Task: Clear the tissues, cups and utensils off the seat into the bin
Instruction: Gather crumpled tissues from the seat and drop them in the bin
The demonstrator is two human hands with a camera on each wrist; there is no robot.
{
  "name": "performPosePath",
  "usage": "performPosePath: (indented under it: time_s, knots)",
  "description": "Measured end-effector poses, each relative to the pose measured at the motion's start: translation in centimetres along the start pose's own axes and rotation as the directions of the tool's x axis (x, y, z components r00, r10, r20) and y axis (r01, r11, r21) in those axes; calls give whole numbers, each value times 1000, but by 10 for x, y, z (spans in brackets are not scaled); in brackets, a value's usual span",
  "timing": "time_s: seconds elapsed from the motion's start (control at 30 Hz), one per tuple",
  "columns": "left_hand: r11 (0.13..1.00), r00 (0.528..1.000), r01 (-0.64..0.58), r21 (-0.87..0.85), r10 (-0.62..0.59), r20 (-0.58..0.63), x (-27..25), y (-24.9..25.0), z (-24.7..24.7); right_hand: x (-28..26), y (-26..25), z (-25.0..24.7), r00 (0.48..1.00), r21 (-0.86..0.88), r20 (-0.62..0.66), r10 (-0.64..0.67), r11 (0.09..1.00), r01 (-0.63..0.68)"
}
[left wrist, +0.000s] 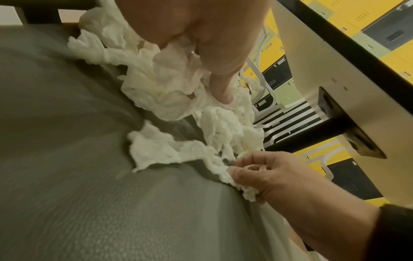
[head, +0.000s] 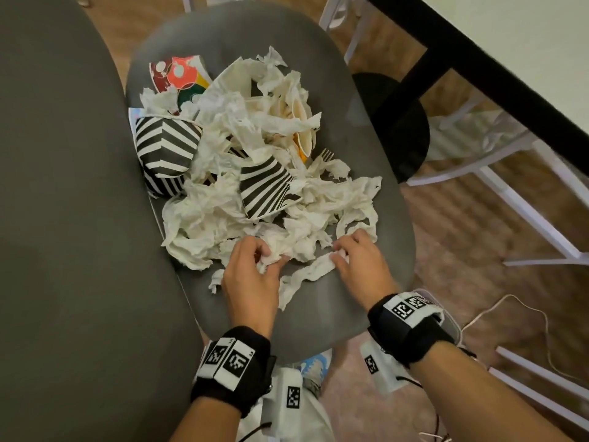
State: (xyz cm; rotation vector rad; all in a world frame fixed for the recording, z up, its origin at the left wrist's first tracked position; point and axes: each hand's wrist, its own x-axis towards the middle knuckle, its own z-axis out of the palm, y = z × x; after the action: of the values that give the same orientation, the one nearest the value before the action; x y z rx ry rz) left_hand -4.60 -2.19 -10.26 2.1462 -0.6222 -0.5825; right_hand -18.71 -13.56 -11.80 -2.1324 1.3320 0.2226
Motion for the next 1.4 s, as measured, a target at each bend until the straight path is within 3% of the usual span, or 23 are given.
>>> performPosePath:
  time_s: [0.23,0.47,0.6,0.67,0.73,0.8,0.87,1.07,1.2,1.33,1.4]
  knots:
    - [999,999,-39,14,40,-27,3,3,-3,-13,-13,-16,978,246,-208,-28,966,80]
    - [995,998,48,-86,-50,-24,3,10,-8,-34,-11,-24,970,367,-238,58,930,34]
    - [949,987,159,-272,-159,23,2,13,-8,-42,-6,-23,979,489,-162,128,872,-33]
    - [913,978,204,-352,-203,42,1,12,-7,-46,-5,-23,976,604,-150,155,797,-34]
    - [924,978,206,-322,-205,37,-1,12,-7,-49,-5,-25,967,697,-142,211,715,-54]
    - [939,977,214,-270,-210,42,-3,8,-6,-49,-4,-26,966,678,-147,215,733,-60]
    - [932,968,249,-262,-240,69,-3,3,-6,-50,-2,-27,969,568,-145,202,819,-86]
    - [950,963,268,-158,-269,15,-10,-2,-5,-51,13,-26,969,460,-75,236,870,-177]
    - [886,924,383,-264,-365,115,-15,6,-1,-59,16,-26,982,527,-4,189,835,-159]
    - [939,957,280,-201,-258,130,-21,21,2,-65,19,-29,961,661,60,272,710,-242]
    - [929,945,296,-221,-251,212,-24,28,4,-70,22,-29,953,682,83,292,681,-268]
